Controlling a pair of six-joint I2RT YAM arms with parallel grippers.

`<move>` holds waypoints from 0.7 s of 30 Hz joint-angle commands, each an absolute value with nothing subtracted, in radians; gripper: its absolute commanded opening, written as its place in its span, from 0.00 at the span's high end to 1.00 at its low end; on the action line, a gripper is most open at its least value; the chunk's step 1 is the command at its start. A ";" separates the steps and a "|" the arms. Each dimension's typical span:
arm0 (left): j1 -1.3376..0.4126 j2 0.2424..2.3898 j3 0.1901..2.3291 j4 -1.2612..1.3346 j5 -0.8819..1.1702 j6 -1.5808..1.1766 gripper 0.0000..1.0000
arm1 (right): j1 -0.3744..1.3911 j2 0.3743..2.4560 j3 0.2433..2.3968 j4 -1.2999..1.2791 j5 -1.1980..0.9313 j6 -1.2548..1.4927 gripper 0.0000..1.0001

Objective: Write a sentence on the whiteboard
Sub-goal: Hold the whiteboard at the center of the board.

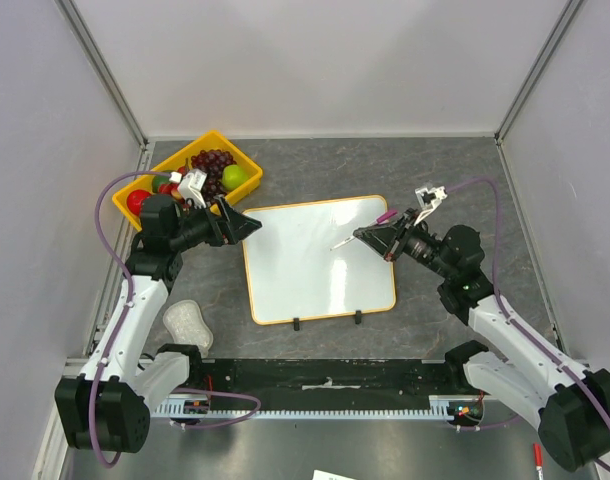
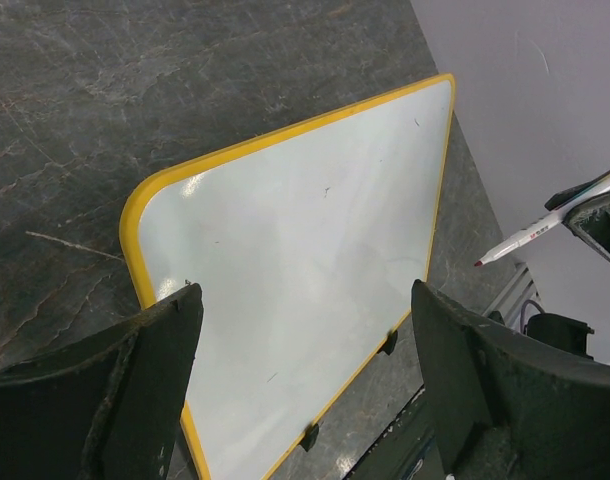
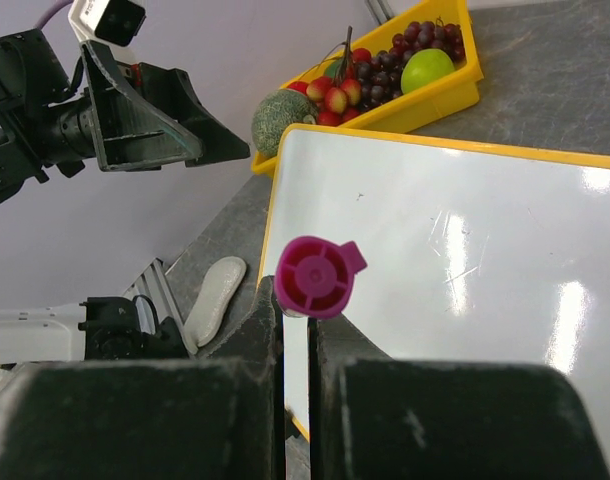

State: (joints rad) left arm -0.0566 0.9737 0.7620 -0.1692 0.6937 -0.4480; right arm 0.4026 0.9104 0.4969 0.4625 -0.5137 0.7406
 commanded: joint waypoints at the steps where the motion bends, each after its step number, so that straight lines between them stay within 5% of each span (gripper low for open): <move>1: -0.052 0.976 0.767 -0.149 0.721 -0.405 0.11 | 0.400 0.879 0.488 0.511 -0.483 0.719 1.00; 21: -0.051 0.954 0.773 -0.176 0.684 -0.374 0.11 | 0.402 0.876 0.442 0.572 -0.466 0.733 1.00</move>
State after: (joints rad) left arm -0.0566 0.9722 0.7620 -0.1856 0.6861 -0.4171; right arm 0.4030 0.8909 0.4473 0.5072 -0.4744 0.7380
